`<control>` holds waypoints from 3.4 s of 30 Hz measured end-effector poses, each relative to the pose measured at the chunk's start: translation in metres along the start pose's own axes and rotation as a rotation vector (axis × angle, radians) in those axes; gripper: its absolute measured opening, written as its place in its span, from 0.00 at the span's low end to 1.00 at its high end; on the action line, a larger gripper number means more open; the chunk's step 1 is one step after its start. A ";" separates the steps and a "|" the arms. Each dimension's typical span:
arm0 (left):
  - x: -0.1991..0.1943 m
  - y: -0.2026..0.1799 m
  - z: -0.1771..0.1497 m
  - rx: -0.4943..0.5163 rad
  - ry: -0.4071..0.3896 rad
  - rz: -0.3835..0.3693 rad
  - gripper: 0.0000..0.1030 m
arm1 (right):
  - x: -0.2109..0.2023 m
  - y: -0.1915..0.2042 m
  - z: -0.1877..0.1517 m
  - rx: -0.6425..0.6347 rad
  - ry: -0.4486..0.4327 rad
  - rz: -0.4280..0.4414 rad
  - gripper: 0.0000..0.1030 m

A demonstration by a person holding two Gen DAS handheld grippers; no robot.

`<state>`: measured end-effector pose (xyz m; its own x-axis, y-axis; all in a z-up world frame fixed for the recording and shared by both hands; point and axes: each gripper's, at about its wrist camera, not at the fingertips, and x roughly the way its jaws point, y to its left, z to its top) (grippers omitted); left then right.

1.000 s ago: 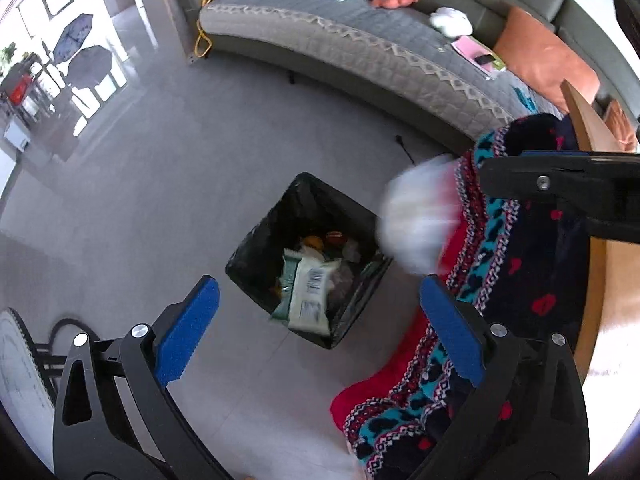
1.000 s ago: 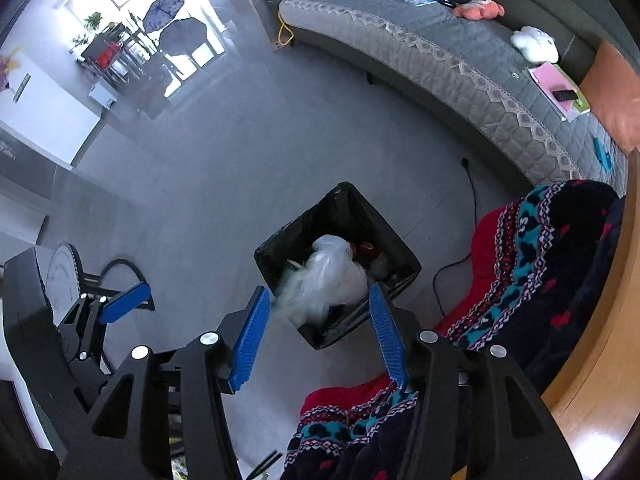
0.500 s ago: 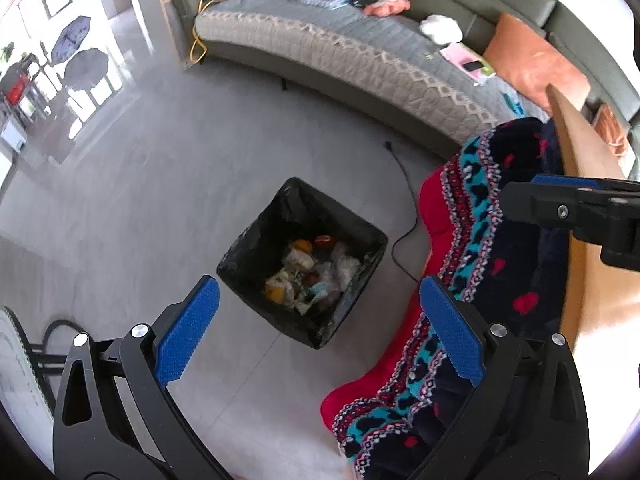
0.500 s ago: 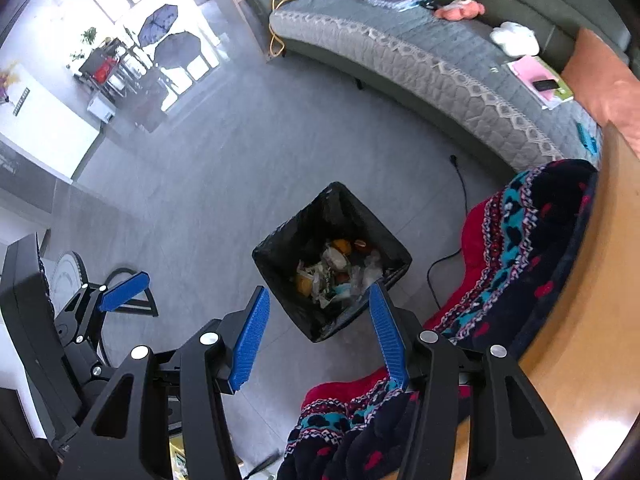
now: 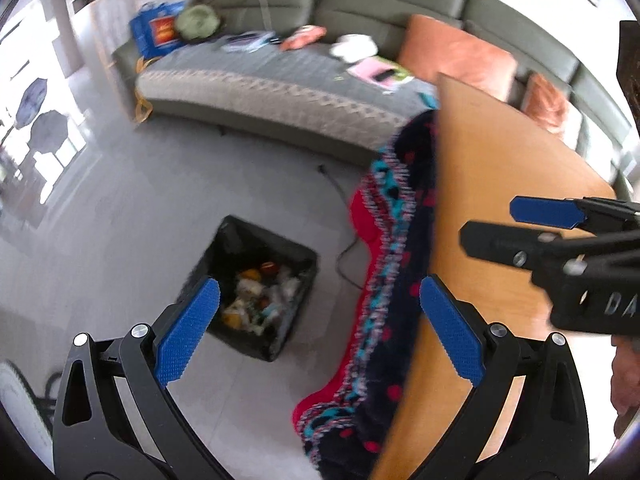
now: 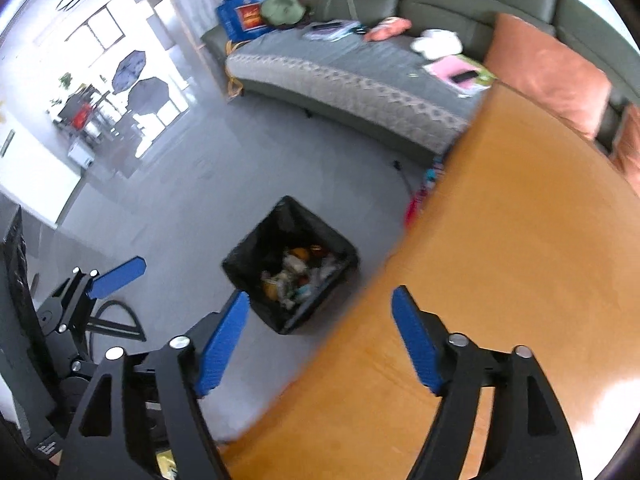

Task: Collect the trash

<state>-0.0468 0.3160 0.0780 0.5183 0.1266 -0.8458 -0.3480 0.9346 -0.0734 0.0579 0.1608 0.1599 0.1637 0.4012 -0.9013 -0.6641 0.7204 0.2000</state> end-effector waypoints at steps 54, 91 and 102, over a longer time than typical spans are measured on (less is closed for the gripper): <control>0.052 -0.319 -0.113 0.356 -0.021 -0.149 0.94 | -0.074 -0.289 -0.308 0.449 -0.224 -0.438 0.95; 0.051 -0.318 -0.116 0.363 -0.052 -0.150 0.94 | -0.073 -0.290 -0.314 0.445 -0.260 -0.451 0.98; 0.051 -0.318 -0.116 0.363 -0.052 -0.150 0.94 | -0.073 -0.290 -0.314 0.445 -0.260 -0.451 0.98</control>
<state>-0.0002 -0.0133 -0.0036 0.5844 -0.0128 -0.8114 0.0289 0.9996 0.0050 0.0093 -0.2549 0.0475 0.5608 0.0902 -0.8230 -0.1361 0.9906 0.0158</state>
